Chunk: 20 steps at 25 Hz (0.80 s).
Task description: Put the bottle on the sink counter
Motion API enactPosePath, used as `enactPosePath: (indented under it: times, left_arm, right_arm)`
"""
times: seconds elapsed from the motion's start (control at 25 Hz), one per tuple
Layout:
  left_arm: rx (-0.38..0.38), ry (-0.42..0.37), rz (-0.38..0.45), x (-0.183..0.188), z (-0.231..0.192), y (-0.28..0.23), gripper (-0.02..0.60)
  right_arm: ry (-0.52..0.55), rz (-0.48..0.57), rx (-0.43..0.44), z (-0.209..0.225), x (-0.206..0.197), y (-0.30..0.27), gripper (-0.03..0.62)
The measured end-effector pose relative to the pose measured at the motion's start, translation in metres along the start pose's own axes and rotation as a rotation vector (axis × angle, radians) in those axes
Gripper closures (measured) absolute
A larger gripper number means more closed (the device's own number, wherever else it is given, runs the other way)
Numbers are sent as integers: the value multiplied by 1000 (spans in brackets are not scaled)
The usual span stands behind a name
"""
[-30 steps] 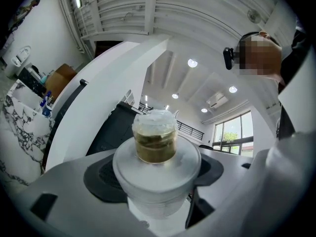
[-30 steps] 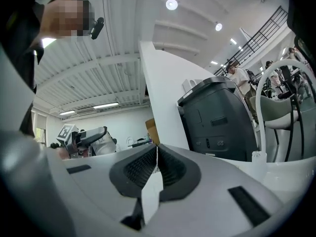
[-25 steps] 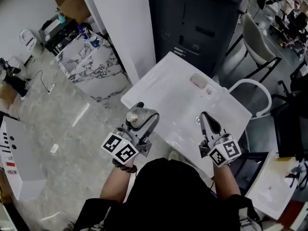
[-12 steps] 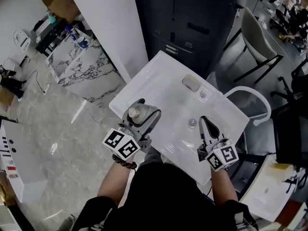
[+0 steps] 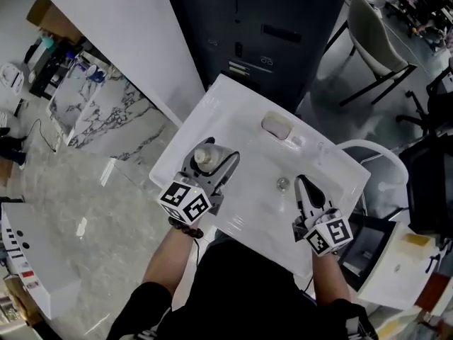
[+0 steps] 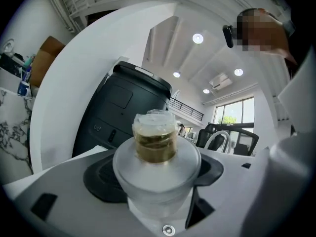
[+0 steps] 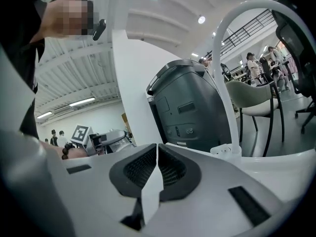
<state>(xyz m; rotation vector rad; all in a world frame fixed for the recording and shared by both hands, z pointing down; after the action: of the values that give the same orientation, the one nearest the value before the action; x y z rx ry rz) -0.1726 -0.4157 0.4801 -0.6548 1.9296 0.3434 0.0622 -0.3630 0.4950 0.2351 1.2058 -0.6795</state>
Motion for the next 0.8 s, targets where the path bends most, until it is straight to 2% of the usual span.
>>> enactPosePath:
  times: [0.28,0.52,0.8]
  left_arm:
    - [-6,10,-70,-16,-45,-47,230]
    - [4,-38,-158,-38,-78,-88,230]
    - [6,-71,-221,-60,-107,-120,230]
  right_arm:
    - [-22,-46,-83,19,-12,-14,562]
    - [-38,-78,-157,25,-22,-17,561]
    - [-98,-94,-178,27,-36,-22,562]
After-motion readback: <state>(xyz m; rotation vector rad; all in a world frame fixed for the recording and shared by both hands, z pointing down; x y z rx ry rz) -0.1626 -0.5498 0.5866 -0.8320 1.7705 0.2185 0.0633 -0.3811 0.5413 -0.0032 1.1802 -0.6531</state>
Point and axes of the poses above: the fingertips, and each gripper's own axes: y backward along the fingers, z to its right, x out of its top, the point moved 3 cm from there along y, backward along the fingers, and after that the axes turned 3 degrees about -x, right-handed, at the moved point
